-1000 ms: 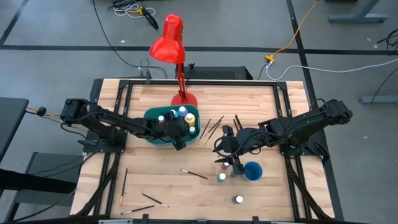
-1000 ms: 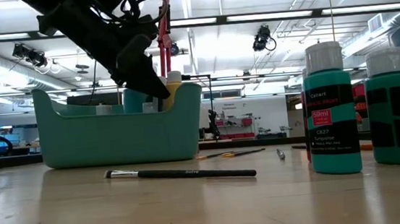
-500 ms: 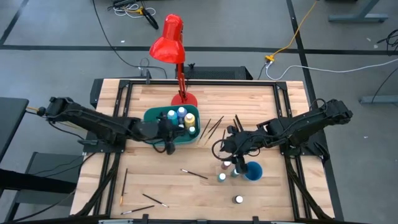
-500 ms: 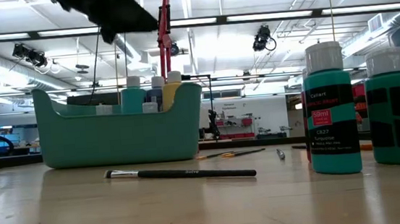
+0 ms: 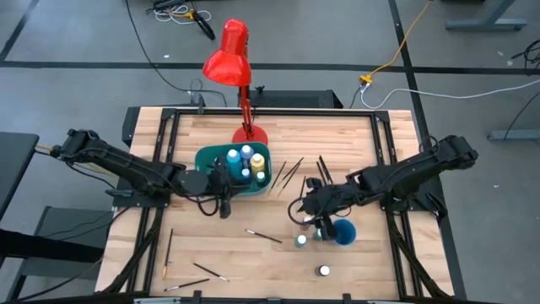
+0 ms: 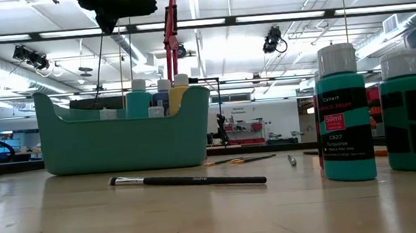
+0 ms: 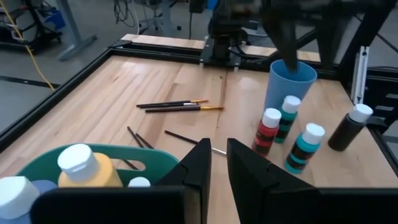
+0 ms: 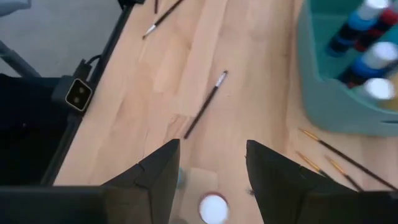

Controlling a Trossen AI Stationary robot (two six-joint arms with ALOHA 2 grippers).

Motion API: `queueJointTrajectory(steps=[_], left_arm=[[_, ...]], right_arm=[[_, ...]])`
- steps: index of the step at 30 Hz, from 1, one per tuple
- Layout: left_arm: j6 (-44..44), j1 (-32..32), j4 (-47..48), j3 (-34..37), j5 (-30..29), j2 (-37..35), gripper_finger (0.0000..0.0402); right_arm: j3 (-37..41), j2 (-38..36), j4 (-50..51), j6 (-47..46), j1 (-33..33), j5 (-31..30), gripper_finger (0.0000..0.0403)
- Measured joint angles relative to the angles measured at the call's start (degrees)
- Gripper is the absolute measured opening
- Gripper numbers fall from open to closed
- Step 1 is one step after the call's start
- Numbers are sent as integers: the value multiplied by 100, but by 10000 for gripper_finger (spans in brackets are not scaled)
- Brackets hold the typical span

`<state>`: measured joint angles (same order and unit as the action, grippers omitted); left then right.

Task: Pick & Place Paint Supplies
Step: Put the small red paint bottle into the green bin

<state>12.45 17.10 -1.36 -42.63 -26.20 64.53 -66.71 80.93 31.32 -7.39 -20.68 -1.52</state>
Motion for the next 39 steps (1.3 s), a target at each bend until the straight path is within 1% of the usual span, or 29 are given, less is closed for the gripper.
queueJointTrajectory(steps=[4, 12, 15, 18, 24, 26, 34, 39], left_arm=[[63, -4, -81, 0, -8, 2, 57], [61, -4, -112, 0, 39, 7, 57], [18, -4, -116, 0, 40, 7, 57], [44, -4, -116, 0, 38, 7, 57], [13, -4, -116, 0, 38, 7, 57], [47, -4, -116, 0, 39, 7, 57], [52, -4, -116, 0, 38, 7, 57], [13, -4, -116, 0, 38, 7, 57]], right_arm=[[553, 2, -640, 73, -60, -39, 207], [1003, 2, -606, -31, -56, -193, 247], [1220, 2, -617, -167, -56, -488, 251], [1496, 2, -781, -226, -49, -559, 251], [2055, 2, -1770, -94, -53, -556, 251], [2120, 2, -1953, -56, -53, -557, 251], [2126, 0, -1873, 33, -56, -507, 251], [2126, 1, -1758, -230, -56, -492, 251]])
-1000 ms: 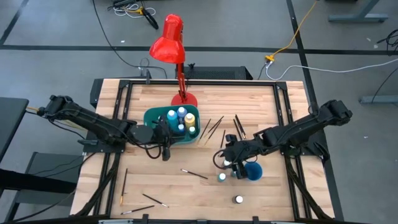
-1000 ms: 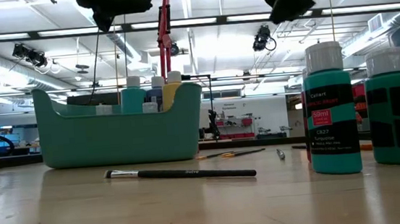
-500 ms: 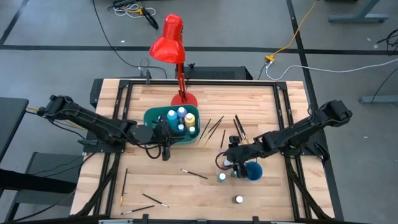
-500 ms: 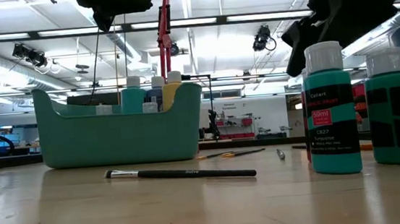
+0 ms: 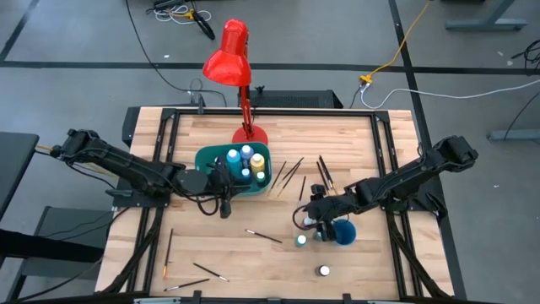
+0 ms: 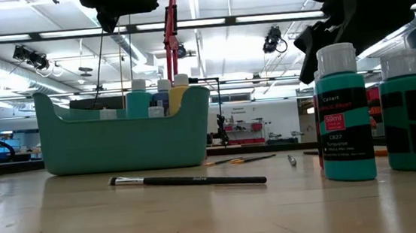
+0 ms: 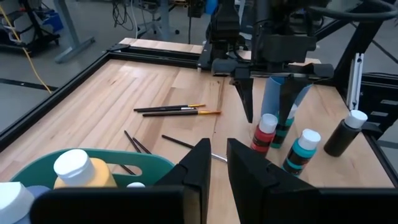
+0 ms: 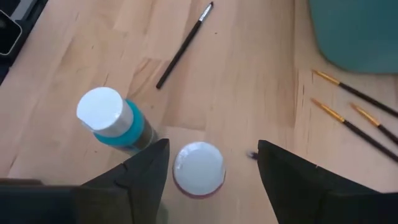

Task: Pick & Place Paint Supplies
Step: Put the small red paint bottle into the green bin

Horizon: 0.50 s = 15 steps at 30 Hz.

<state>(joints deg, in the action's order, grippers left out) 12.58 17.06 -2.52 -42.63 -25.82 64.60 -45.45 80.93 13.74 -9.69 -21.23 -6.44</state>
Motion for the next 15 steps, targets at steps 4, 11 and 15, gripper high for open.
queueJointTrajectory(steps=[4, 11, 15], left_arm=[[48, 0, 0, 0, 0, 0, 57], [48, 0, 2, 0, 0, 0, 57], [1, 0, 0, 0, 0, 0, 57]], right_arm=[[85, -3, -141, -35, 2, 224, 251], [519, -3, -860, -20, 0, 300, 251], [702, -3, -1264, 355, 2, 284, 246]])
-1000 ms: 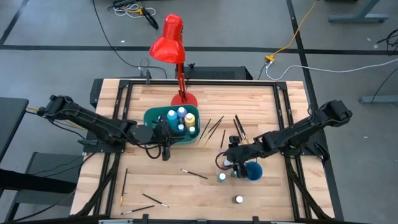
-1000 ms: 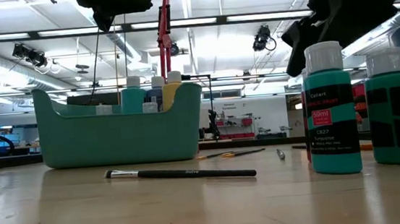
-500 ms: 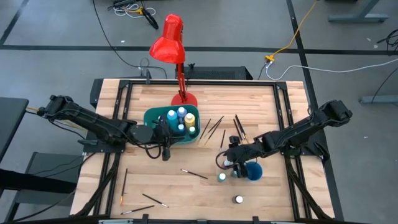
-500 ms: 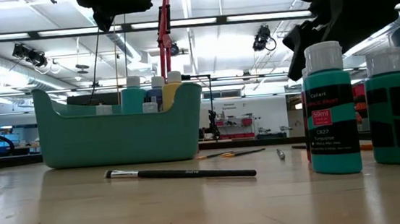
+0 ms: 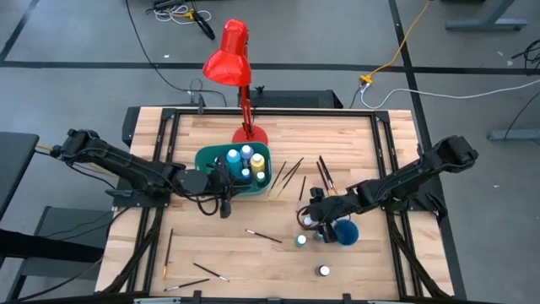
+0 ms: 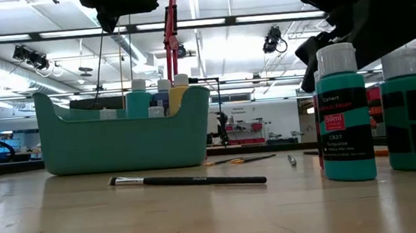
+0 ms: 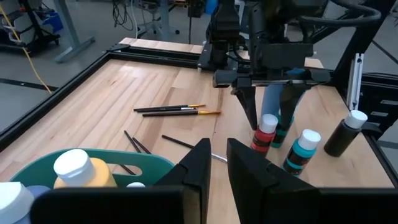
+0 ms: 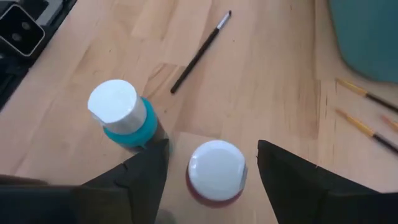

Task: Pick & Place Paint Supplies
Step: Put the small red paint bottle into the green bin

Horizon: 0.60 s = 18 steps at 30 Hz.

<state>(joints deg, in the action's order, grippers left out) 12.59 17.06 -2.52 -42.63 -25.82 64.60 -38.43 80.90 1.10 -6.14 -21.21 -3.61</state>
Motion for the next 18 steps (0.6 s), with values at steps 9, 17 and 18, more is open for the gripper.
queueJointTrajectory(steps=[9, 17, 18], left_arm=[[1, 0, 0, 0, 0, 0, 57], [-1, 0, 0, 0, 0, 0, 57], [6, 0, 0, 0, 0, 0, 57]], right_arm=[[165, 0, -8, -203, 24, 1, 188], [165, 0, -271, -179, 28, 1, 142], [165, 0, -271, -191, 28, 2, 140]])
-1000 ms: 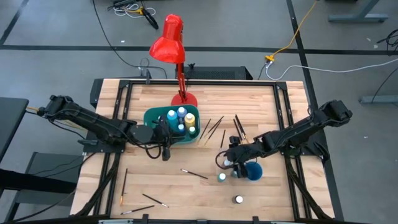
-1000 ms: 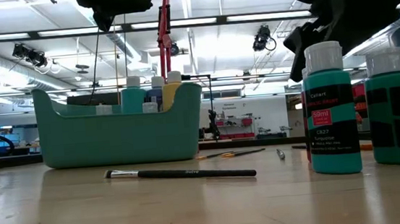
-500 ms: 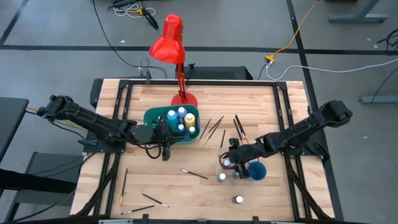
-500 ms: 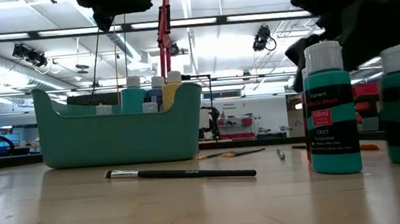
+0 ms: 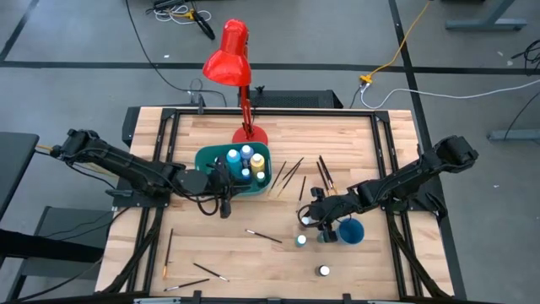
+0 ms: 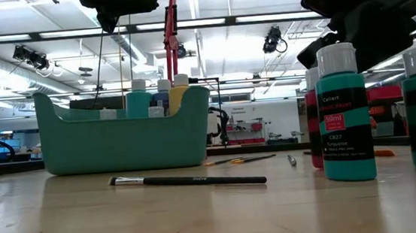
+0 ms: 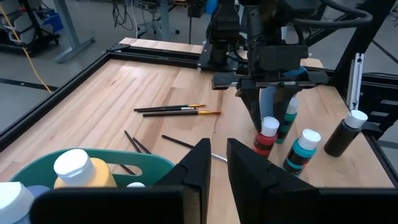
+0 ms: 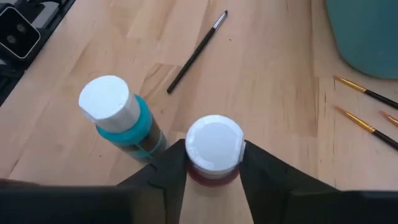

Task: Pick & Place Paint Supplies
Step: Put the small red paint bottle into the green bin

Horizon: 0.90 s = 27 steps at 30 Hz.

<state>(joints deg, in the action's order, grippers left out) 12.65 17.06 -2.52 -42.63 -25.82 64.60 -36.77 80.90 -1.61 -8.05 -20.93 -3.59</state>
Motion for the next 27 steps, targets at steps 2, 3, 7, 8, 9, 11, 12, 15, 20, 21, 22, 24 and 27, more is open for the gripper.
queueJointTrajectory(steps=[2, 3, 7, 8, 9, 11, 12, 15, 20, 21, 22, 24, 27], left_arm=[[41, 0, 1, 0, -1, 0, 57], [38, 0, 0, 0, 0, 0, 57], [-7, 0, 0, 0, -2, 0, 57], [-1, 0, 0, 0, 0, 0, 57], [25, 1, 0, 0, -1, 0, 57], [39, 0, 0, 0, 0, 0, 57], [26, 0, 1, 0, 0, 0, 57], [-8, 0, 1, 0, 0, 0, 57], [38, 2, 2, 0, 0, 0, 57], [16, 0, 1, 0, -1, 0, 57], [6, 1, 0, 0, -1, 0, 57], [20, 0, -1, 0, -1, 0, 57], [15, 0, -2, 0, -6, 0, 57]], right_arm=[[0, 0, -6, -9, 0, -1, 138], [0, 0, -4, -9, 0, -1, 137], [0, 0, -37, 13, 0, -1, 136], [0, 0, -68, 10, 0, -3, 136], [0, 0, -116, -2, 0, -2, 135], [0, 0, -223, -9, 0, -1, 135], [0, 0, -285, -9, 0, -1, 135], [0, 0, -582, 19, 9, -3, 135], [0, 0, -1256, 94, 103, -1, 134], [0, 0, -1379, 137, 134, -5, 134], [0, 0, -1491, 184, 173, -14, 134], [0, 0, -1708, 267, 254, -24, 134], [0, 0, -2005, 297, 393, -21, 134]])
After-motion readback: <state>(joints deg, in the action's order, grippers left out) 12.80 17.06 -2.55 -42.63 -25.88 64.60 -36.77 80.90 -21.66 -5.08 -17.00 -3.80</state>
